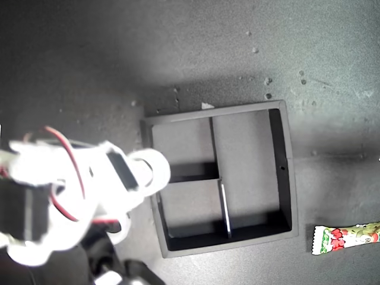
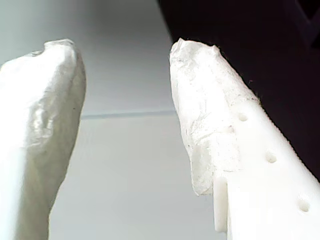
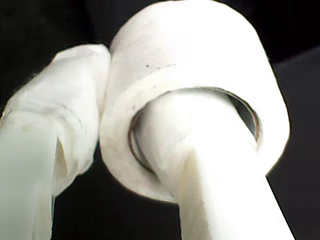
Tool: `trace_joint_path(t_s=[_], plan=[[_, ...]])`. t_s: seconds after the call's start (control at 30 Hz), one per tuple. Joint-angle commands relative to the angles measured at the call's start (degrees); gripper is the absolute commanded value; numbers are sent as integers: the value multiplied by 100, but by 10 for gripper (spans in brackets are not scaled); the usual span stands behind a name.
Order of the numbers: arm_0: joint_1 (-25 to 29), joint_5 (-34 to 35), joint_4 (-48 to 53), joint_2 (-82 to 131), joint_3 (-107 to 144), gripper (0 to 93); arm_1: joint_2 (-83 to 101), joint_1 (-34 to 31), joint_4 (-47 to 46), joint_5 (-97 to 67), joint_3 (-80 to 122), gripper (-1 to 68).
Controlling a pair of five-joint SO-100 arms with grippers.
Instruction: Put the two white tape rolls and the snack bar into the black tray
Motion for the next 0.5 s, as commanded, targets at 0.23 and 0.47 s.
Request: trace_joint_path(t_s=[0.23,0.47], plan=[[650,-492,1468,-3551,-5256,1,-4966,-1274,1424,2268,-4808,179],[677,-721,1477,-4403,-5678,1,-5836,-2646,879,5783,-4280,214]])
